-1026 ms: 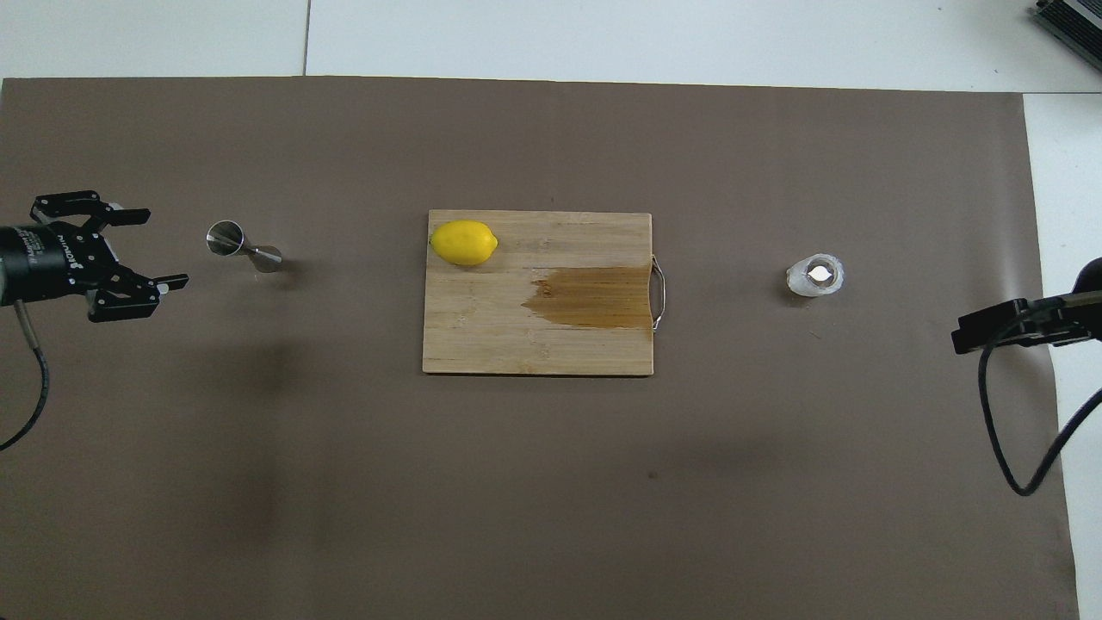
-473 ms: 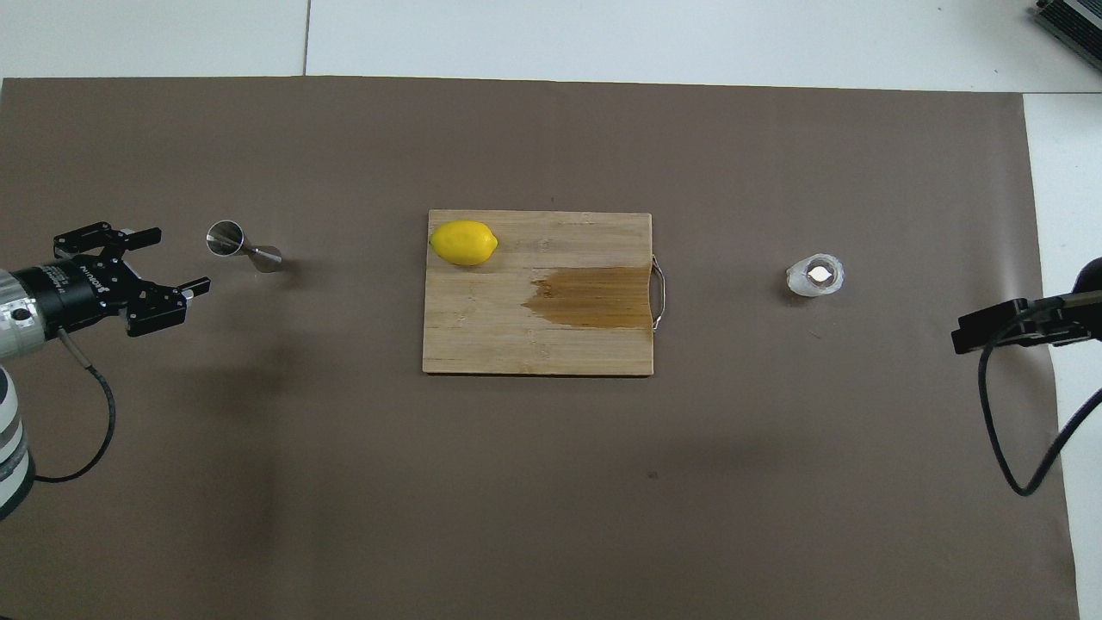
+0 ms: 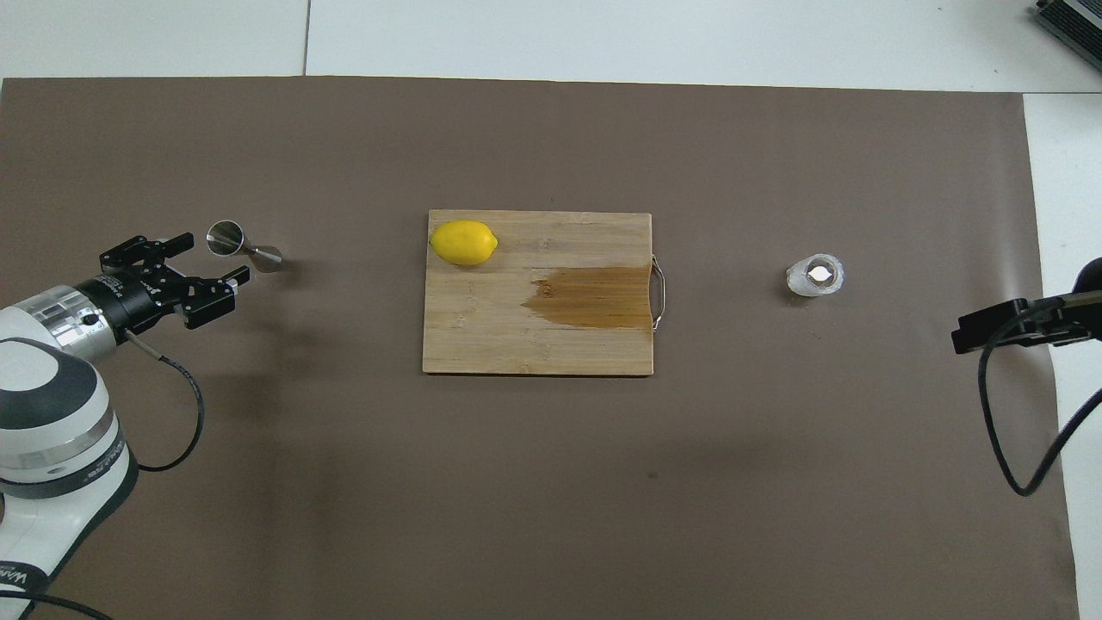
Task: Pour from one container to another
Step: 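Close the left gripper around the small metal cup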
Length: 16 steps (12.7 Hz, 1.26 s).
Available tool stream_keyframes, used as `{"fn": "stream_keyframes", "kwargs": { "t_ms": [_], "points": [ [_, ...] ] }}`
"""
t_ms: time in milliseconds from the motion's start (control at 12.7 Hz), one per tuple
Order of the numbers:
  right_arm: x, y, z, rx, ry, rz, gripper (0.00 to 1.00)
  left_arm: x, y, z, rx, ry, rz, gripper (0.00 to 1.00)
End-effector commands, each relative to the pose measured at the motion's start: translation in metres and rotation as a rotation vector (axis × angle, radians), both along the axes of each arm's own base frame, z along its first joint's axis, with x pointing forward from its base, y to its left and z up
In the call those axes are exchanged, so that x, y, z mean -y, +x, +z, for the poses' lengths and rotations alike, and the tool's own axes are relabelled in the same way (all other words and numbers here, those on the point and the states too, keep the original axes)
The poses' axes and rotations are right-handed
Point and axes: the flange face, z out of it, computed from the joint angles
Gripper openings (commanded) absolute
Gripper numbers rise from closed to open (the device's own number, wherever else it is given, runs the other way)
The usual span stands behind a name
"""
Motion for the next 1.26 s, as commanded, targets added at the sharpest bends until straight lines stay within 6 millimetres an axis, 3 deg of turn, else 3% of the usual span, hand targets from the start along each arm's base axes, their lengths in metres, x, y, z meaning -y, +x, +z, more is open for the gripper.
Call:
{"fn": "stream_keyframes", "kwargs": {
  "t_ms": [0,158,316,1183],
  "points": [
    [0.000,0.000,0.002,0.002,0.020,-0.018,1.00,0.001,0.008,-0.006,0.019,0.016,0.065,1.00],
    [0.000,0.000,0.002,0.002,0.020,-0.018,1.00,0.002,0.011,-0.007,0.027,0.016,0.113,1.00],
    [0.000,0.000,0.002,0.002,0.020,-0.018,1.00,0.017,0.012,-0.008,0.028,0.014,0.121,1.00],
    [0.000,0.000,0.002,0.002,0.020,-0.018,1.00,0.014,0.027,-0.015,0.034,0.020,0.153,1.00]
  ]
}}
